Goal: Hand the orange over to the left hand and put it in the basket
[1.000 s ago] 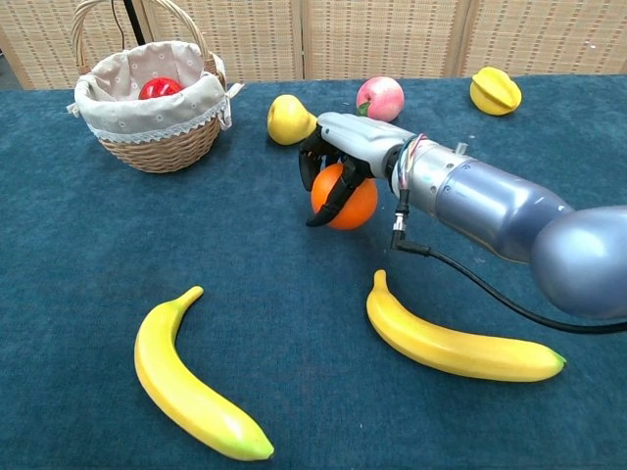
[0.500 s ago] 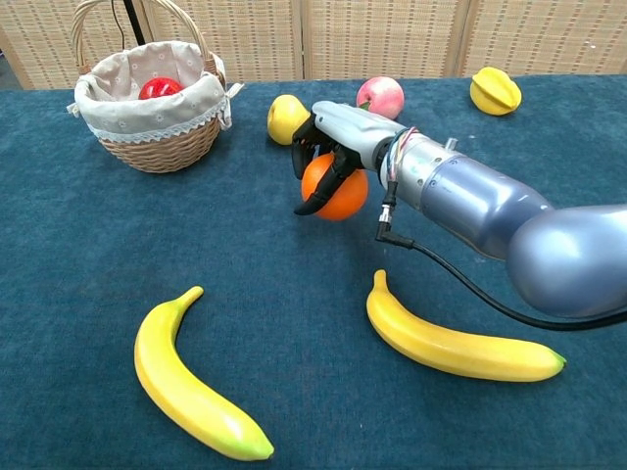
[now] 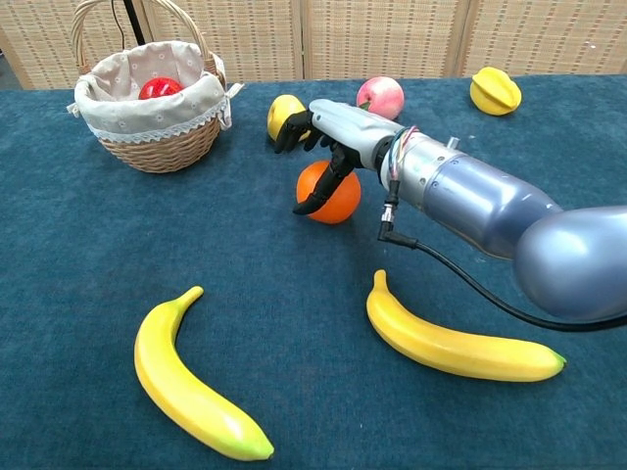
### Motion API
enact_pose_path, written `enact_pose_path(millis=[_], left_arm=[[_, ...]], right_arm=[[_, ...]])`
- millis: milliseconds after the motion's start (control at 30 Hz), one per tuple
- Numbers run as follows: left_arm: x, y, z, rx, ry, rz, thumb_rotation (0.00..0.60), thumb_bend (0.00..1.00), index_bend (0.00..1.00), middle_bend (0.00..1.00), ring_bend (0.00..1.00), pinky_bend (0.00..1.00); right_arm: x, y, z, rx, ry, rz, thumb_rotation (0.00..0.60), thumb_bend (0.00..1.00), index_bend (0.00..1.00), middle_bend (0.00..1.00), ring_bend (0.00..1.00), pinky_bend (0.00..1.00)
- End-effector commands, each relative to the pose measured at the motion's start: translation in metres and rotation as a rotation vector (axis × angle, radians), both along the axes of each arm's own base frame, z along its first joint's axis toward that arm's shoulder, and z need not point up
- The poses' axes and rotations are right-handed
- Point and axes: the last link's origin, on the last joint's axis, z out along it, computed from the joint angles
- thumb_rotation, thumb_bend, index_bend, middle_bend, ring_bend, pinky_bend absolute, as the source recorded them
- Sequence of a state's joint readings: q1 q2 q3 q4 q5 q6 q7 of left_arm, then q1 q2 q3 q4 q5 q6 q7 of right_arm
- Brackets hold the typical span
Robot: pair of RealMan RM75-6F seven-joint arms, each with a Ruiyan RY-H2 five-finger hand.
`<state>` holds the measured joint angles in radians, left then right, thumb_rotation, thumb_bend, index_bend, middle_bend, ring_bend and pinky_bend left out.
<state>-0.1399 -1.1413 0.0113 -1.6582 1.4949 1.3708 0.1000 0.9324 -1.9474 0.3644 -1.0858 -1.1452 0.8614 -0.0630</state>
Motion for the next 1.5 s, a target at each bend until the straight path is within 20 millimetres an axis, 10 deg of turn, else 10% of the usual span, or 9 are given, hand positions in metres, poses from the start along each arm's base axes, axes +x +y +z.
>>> enact_pose_path(millis=[33, 333, 933, 1500], left_arm=[[0.0, 0.0, 0.0, -0.001, 0.001, 0.0, 0.6, 0.0, 0.0, 0.0, 0.0, 0.01], [-0.002, 0.001, 0.0, -0.001, 0.003, 0.005, 0.6, 0.0, 0.0, 0.0, 0.0, 0.01], [0.002, 0.0, -0.003, 0.01, 0.011, -0.005, 0.6, 0.0, 0.0, 0.0, 0.0, 0.01], [0.016, 0.025, -0.016, 0.002, -0.048, -0.062, 0.6, 0.0, 0.0, 0.0, 0.0, 0.01]], right_arm=[[-0.001, 0.0, 0.002, 0.007, -0.002, -0.003, 0.6, 0.0, 0.26, 0.2, 0.2, 0.13], [-0.015, 0.007, 0.035, -0.03, 0.041, 0.038, 0.6, 0.0, 0.27, 0.18, 0.17, 0.13], [-0.141, 0.097, 0.205, -0.313, 0.331, 0.046, 0.6, 0.0, 0.32, 0.18, 0.16, 0.12], [-0.239, 0.196, 0.24, -0.386, 0.371, -0.181, 0.6, 0.0, 0.35, 0.21, 0.17, 0.13]])
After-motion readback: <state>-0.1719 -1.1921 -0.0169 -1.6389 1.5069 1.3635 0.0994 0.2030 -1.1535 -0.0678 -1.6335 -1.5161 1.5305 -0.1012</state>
